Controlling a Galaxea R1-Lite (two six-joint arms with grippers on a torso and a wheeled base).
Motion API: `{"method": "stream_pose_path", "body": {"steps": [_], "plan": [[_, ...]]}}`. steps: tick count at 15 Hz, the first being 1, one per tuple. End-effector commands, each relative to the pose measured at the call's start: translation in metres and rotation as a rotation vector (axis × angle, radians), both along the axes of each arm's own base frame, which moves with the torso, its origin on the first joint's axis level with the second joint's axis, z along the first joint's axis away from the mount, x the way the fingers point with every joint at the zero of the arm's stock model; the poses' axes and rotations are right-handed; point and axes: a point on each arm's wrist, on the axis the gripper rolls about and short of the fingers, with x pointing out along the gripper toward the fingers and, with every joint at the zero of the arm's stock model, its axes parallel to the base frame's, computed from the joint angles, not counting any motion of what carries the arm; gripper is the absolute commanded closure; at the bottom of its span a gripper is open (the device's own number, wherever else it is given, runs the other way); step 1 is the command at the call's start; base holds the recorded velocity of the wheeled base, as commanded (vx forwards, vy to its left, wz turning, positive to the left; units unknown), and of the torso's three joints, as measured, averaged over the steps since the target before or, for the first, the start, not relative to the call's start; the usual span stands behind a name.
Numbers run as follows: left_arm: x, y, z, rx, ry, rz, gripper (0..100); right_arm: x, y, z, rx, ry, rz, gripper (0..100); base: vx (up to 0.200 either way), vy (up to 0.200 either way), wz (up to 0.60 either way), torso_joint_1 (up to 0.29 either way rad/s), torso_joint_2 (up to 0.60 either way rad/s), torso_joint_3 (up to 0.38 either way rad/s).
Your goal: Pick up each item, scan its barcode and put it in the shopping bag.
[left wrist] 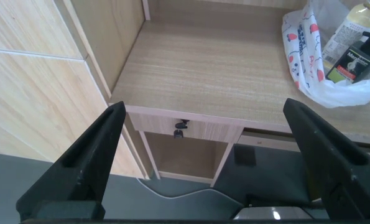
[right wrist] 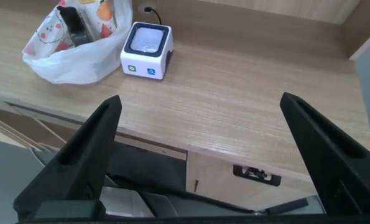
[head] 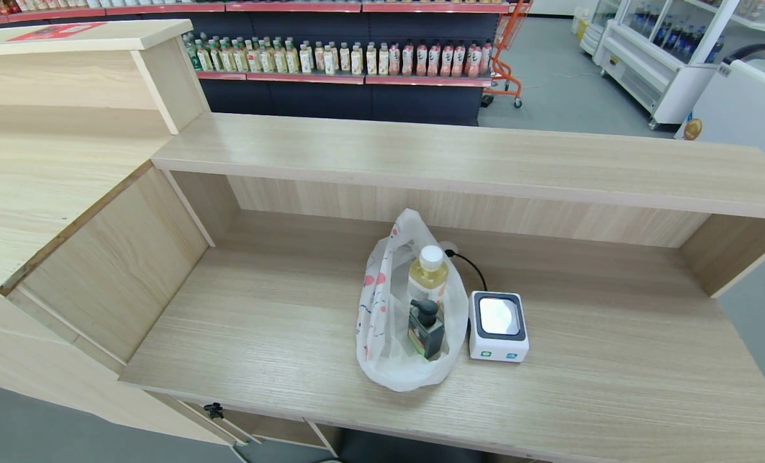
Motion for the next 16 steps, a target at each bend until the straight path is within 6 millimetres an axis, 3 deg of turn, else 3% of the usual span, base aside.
{"method": "stream_pose_path", "body": {"steps": [1,7,14,16], "plan": [[0.0000,0.0000,0.0001,0.000,-0.001,-0.001,0,0.0003,0.0000,-0.0004,0.000,0.008,0.000,0,0.000,0.000,0.00,0.000,0.00,0.000],[0.0001,0.0000,0.0001,0.006,0.000,-0.001,0,0.0003,0.0000,-0.0004,-0.007,0.007,0.002,0,0.000,0.000,0.00,0.000,0.00,0.000],[0.0000,0.0000,0.0001,0.004,-0.001,0.001,0,0.0003,0.0001,-0.0004,-0.025,0.005,0.007,0,0.000,-0.200,0.00,0.004,0.00,0.002],[0.0000,0.0000,0.0001,0.001,-0.001,-0.001,0,0.0003,0.0001,-0.0004,-0.024,0.005,0.007,0,0.000,0.000,0.00,0.000,0.00,0.000]]}}
